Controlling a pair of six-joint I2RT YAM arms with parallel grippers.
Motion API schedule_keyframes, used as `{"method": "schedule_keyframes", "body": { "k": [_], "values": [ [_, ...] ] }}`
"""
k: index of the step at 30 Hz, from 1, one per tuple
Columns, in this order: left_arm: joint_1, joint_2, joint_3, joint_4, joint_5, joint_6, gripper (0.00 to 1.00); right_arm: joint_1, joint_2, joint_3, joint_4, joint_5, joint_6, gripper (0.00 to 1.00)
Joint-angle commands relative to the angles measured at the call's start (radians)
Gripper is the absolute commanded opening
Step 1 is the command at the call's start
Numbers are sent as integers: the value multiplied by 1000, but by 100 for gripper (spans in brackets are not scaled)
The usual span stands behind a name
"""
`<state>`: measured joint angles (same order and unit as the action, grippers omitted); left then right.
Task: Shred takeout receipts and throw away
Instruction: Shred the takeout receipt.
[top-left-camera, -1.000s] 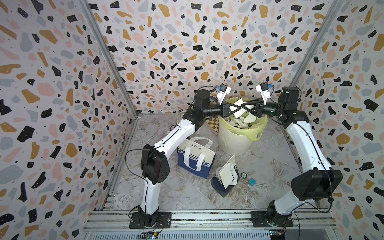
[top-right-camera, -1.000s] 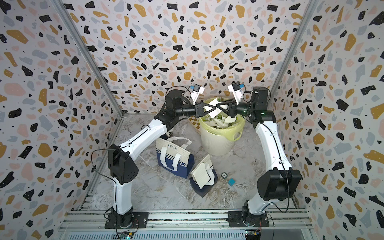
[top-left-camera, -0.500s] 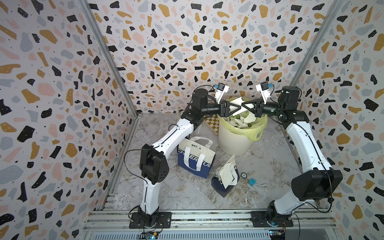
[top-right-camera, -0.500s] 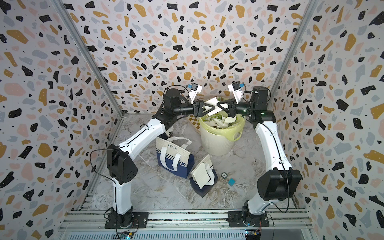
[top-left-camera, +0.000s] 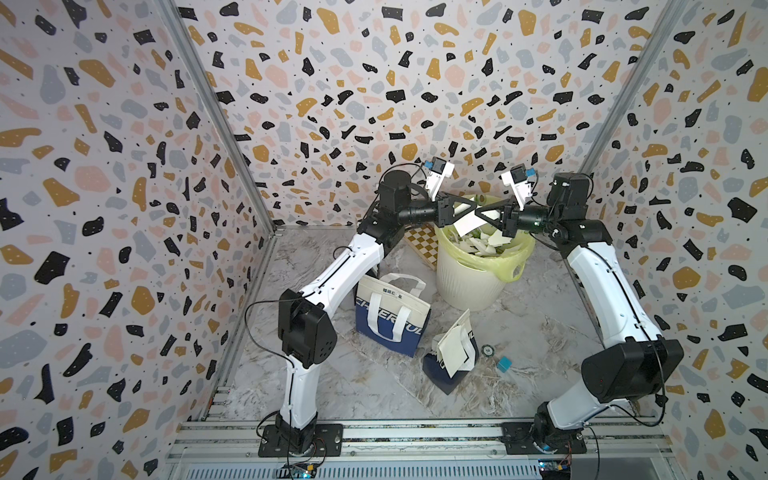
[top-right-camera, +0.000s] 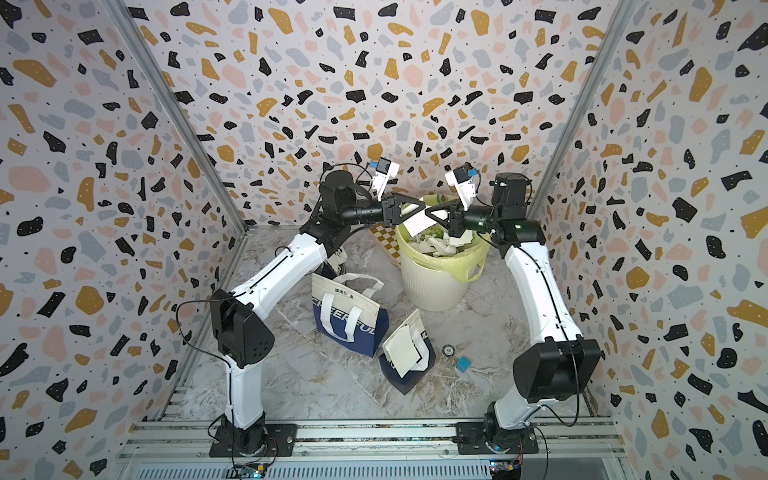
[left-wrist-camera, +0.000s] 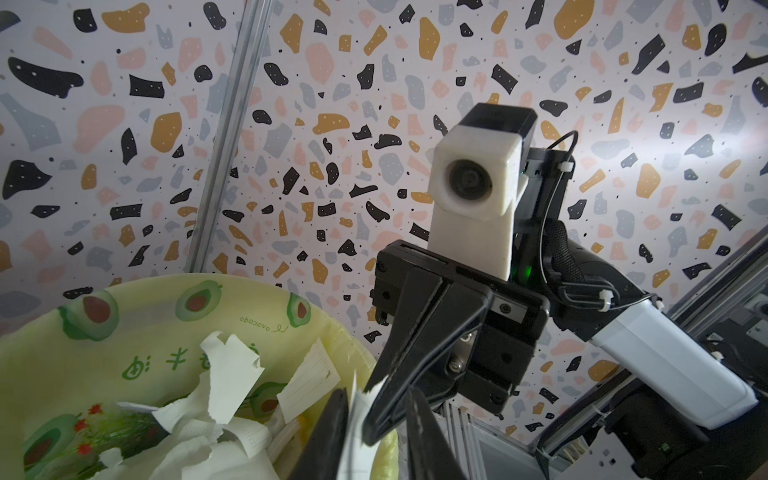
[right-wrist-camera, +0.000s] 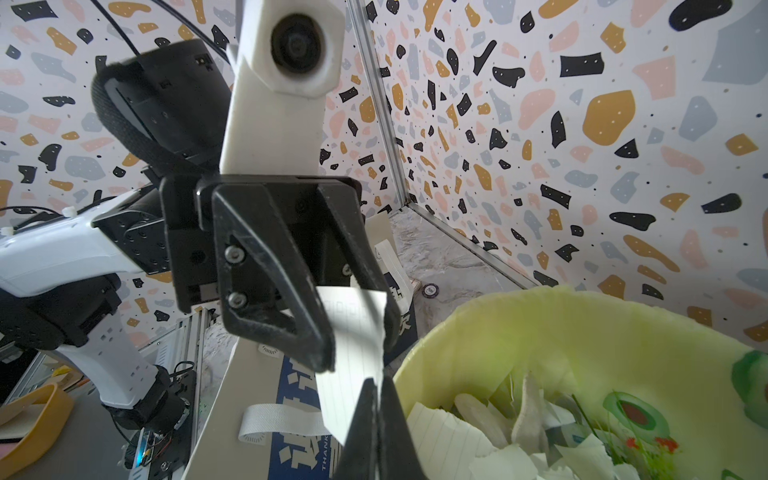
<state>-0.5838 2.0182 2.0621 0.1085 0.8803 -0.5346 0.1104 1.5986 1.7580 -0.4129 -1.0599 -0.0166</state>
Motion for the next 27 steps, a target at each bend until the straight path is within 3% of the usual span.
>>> {"method": "schedule_keyframes", "body": {
  "k": [1,4,8,12,20,24,27],
  "values": [
    [-2,-9,36,0,-5,24,15,7,-6,40,-24,6,-18,0],
    [-8,0,45,15,-7,10,0,9,-9,43,-36,22,-27,0],
    [-14,-1,40,38,-32,-7,0,24,-20,46,-55,81,-68,0],
    [-31,-8,28,117,-167,-173,0,73,-66,34,-71,261,-195,0],
    [-74,31,125,-134,-418,-189,0,177,-229,-86,39,611,-427,0],
    [-83,70,180,-162,-490,-201,0,219,-332,-200,119,637,-526,0],
    [-86,110,220,-167,-522,-202,0,221,-408,-286,194,558,-528,0]
  ]
}}
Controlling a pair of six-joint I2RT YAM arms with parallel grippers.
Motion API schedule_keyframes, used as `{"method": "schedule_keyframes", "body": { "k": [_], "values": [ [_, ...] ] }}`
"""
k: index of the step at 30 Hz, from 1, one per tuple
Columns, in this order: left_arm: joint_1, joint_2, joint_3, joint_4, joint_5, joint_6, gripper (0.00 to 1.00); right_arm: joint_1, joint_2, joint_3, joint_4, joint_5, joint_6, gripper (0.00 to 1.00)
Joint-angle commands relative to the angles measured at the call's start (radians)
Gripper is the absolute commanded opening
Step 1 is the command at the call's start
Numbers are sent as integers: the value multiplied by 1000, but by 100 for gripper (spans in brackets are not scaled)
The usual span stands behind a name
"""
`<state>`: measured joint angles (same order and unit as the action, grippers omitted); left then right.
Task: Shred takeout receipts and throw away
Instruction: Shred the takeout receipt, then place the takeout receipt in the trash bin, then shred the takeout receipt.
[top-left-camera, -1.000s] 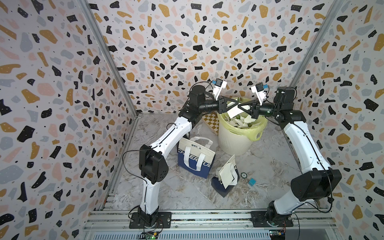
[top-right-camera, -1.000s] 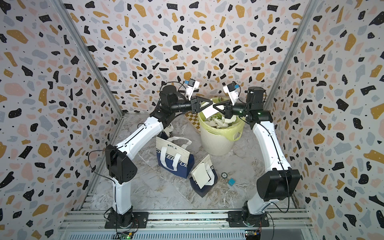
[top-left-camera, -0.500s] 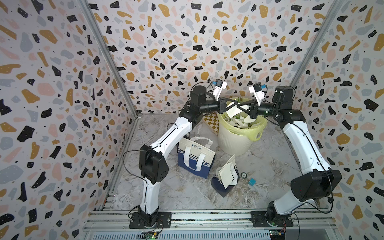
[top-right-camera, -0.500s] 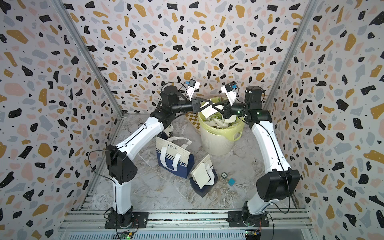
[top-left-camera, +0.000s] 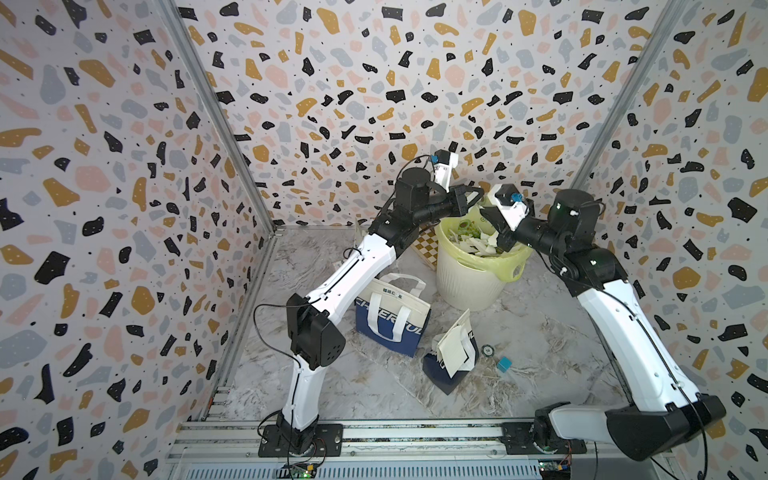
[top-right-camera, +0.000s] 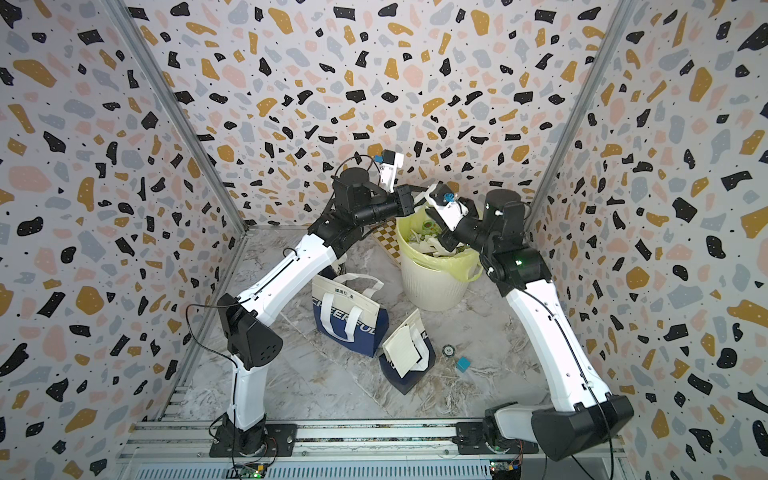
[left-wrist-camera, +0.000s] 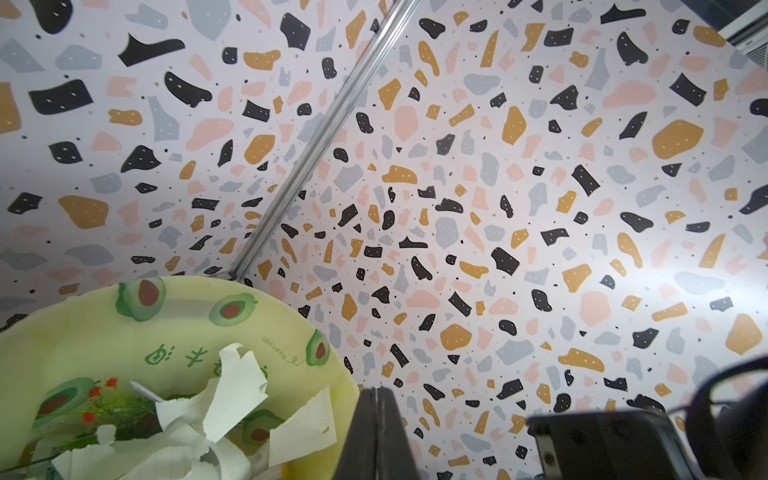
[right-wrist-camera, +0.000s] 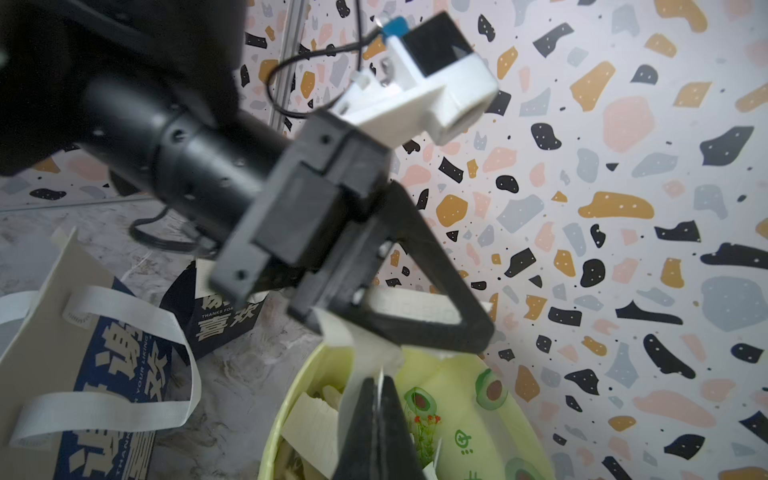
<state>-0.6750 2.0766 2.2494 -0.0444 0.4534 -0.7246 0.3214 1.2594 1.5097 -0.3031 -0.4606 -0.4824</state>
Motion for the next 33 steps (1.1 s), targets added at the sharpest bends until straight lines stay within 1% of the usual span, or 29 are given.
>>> {"method": "schedule_keyframes", "body": {
  "k": [1,3,6,7,8,9,10,11,13,14,15,16,18,19,20,24,27,29,33],
  "values": [
    [5,63,44,-15,-104,-10,0,5,-78,-42,81,-68,-52,0],
    [2,85,65,-18,-121,7,0,-30,-97,-46,91,-153,3,0],
    [-2,117,90,-28,-145,46,0,-113,-147,-102,216,-274,163,0],
    [-3,124,97,-32,-156,64,0,-140,-161,-128,275,-296,228,0],
    [-7,133,103,-34,-163,83,0,-160,-170,-149,319,-286,284,0],
    [-9,138,105,-31,-165,95,0,-174,-166,-157,337,-248,319,0],
    [-9,143,108,-23,-167,111,0,-180,-152,-155,334,-171,355,0],
    [-12,144,103,-5,-164,120,0,-180,-132,-143,310,-79,382,0],
    [-15,149,98,36,-142,136,0,-180,-75,-102,247,68,422,0],
    [-16,150,102,48,-131,145,14,-185,-52,-84,225,111,455,0],
    [-18,152,108,52,-121,162,33,-191,-38,-77,220,121,476,0],
    [-22,151,118,47,-119,180,49,-193,-25,-75,227,138,503,0],
    [-29,145,129,35,-117,221,78,-193,-7,-67,230,161,537,0],
    [-30,140,136,25,-112,241,90,-193,2,-60,226,173,547,0],
    [-31,136,147,4,-112,260,93,-194,8,-54,221,185,555,0],
    [-32,81,126,-28,-151,328,94,-197,17,-49,209,196,565,0],
    [-32,39,88,-22,-149,384,91,-222,27,-43,187,184,594,0],
    [-31,33,87,-28,-85,425,86,-241,36,-37,175,163,608,0],
    [-31,21,75,-42,49,440,85,-246,58,-13,151,113,590,0]
  ]
}}
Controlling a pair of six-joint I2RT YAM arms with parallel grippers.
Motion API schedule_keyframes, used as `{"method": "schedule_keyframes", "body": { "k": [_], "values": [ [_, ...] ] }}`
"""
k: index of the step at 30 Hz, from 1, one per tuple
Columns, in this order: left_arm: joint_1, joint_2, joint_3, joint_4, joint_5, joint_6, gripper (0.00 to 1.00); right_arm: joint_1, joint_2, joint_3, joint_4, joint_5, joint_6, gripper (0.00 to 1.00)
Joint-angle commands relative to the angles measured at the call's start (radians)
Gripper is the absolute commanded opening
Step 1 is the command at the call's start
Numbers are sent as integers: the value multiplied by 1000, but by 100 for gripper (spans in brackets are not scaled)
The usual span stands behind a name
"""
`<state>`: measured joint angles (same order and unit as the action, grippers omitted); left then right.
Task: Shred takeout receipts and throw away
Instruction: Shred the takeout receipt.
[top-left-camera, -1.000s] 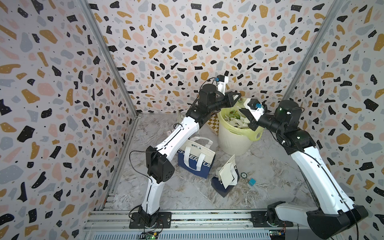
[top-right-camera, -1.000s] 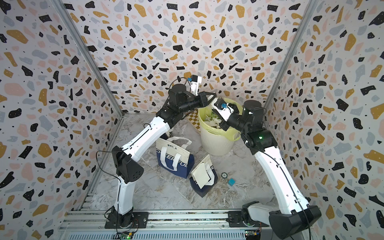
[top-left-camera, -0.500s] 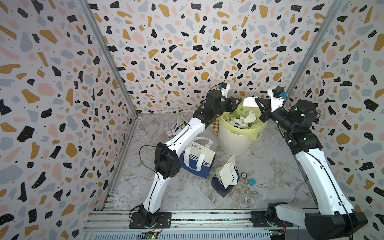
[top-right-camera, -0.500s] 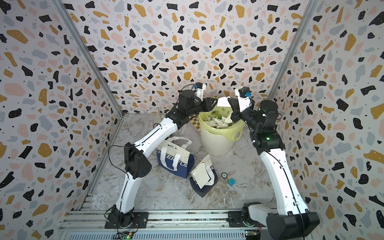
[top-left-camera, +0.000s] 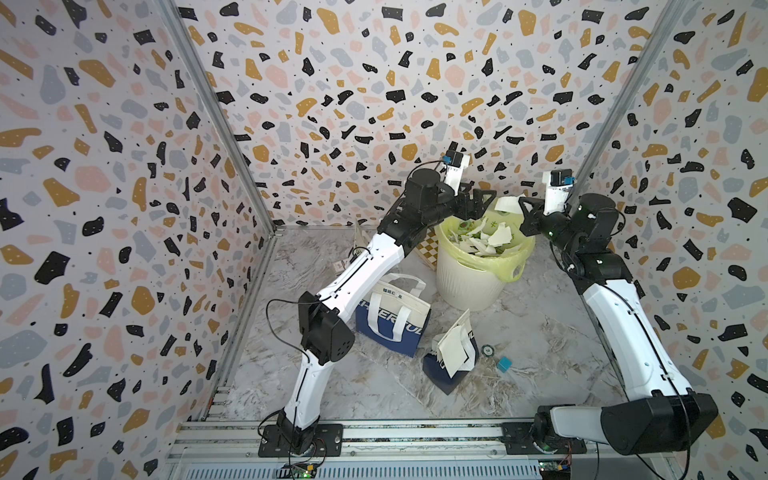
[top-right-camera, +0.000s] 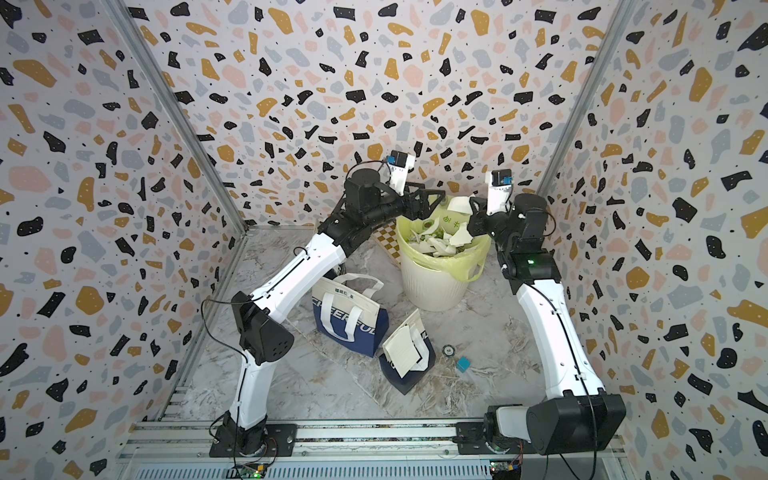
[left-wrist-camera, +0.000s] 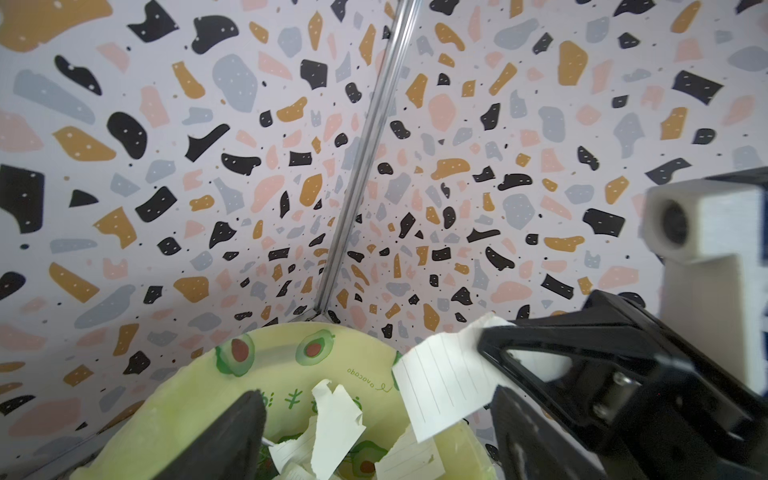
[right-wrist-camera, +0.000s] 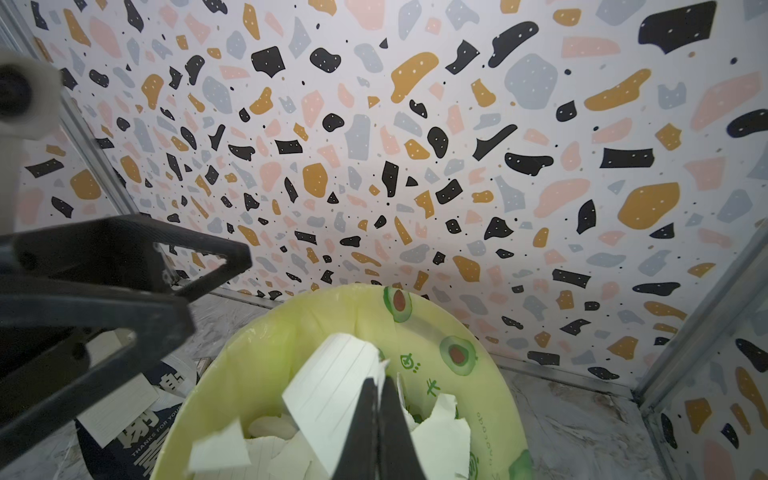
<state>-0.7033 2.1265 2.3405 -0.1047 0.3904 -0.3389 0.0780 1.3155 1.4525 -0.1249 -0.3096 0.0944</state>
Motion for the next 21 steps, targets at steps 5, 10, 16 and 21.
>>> {"method": "schedule_keyframes", "body": {
  "k": [5,10,16,21],
  "values": [
    [-2,-36,-39,23,230,35,84,-3,9,43,18,-196,10,0],
    [0,-27,-50,36,267,-4,77,-4,11,33,85,-334,31,0],
    [6,-24,-69,143,305,-115,70,-6,0,7,138,-406,61,0],
    [18,-18,-70,132,254,-175,73,-7,-25,-28,181,-427,82,0]
  ]
}}
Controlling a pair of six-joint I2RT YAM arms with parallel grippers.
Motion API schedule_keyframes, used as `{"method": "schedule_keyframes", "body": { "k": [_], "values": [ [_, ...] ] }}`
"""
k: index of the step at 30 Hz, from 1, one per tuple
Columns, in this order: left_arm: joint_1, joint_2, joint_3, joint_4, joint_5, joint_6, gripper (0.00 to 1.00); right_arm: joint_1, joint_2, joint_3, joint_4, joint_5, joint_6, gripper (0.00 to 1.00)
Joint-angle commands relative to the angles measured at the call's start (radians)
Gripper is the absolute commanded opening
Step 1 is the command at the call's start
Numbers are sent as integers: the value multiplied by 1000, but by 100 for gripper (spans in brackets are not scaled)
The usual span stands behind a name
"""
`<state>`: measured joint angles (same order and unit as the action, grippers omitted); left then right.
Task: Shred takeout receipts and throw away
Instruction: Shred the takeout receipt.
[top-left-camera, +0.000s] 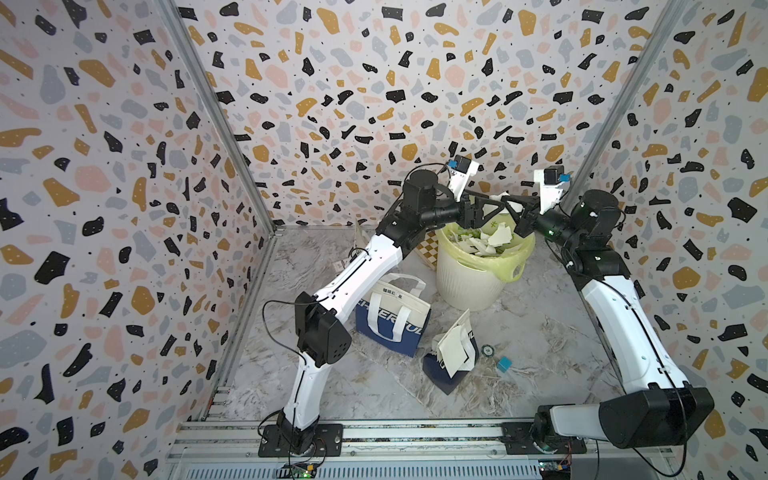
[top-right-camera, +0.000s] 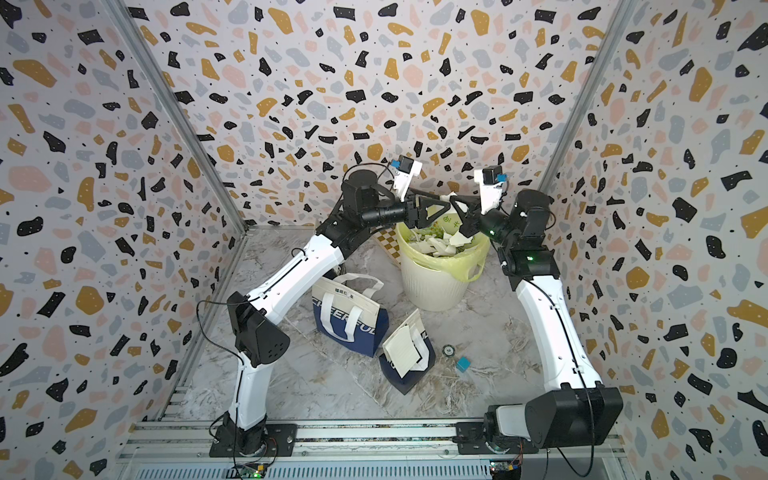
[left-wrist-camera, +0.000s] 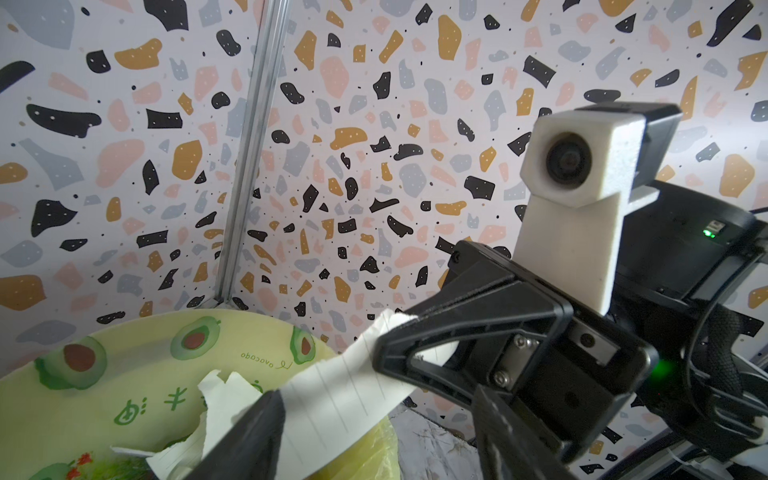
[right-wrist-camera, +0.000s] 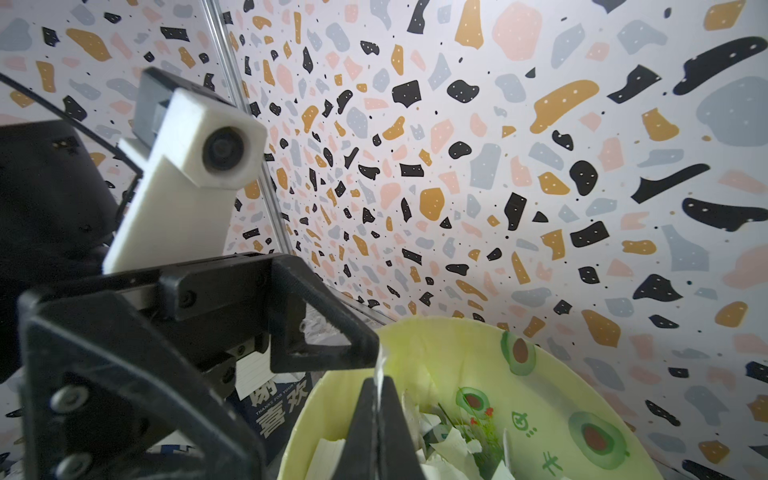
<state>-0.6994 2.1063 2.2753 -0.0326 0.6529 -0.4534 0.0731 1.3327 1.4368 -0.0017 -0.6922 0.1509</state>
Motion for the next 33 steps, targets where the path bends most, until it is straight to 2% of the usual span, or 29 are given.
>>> {"method": "schedule_keyframes", "body": {
  "k": [1,6,10,14,16,25,30,32,33],
  "values": [
    [23,9,-2,62,-15,-95,73,-2,-48,-18,64,-44,26,0],
    [41,16,2,81,-7,-127,80,-1,-63,-34,71,-52,26,0],
    [40,0,-39,120,42,-151,75,-2,-60,-33,82,-46,42,0],
    [40,-5,-62,184,70,-197,59,3,-52,-31,106,-50,59,0],
    [40,-3,-70,226,77,-226,46,10,-50,-32,106,-45,56,0],
    [40,-4,-112,421,80,-380,0,43,-56,-48,65,16,18,0],
    [38,-14,-111,372,71,-349,0,58,-62,-46,47,45,-24,0],
    [33,-16,-72,233,23,-275,0,73,-74,-47,34,59,-89,0],
    [28,-13,-27,86,-25,-212,0,83,-87,-54,37,52,-133,0]
  ]
}}
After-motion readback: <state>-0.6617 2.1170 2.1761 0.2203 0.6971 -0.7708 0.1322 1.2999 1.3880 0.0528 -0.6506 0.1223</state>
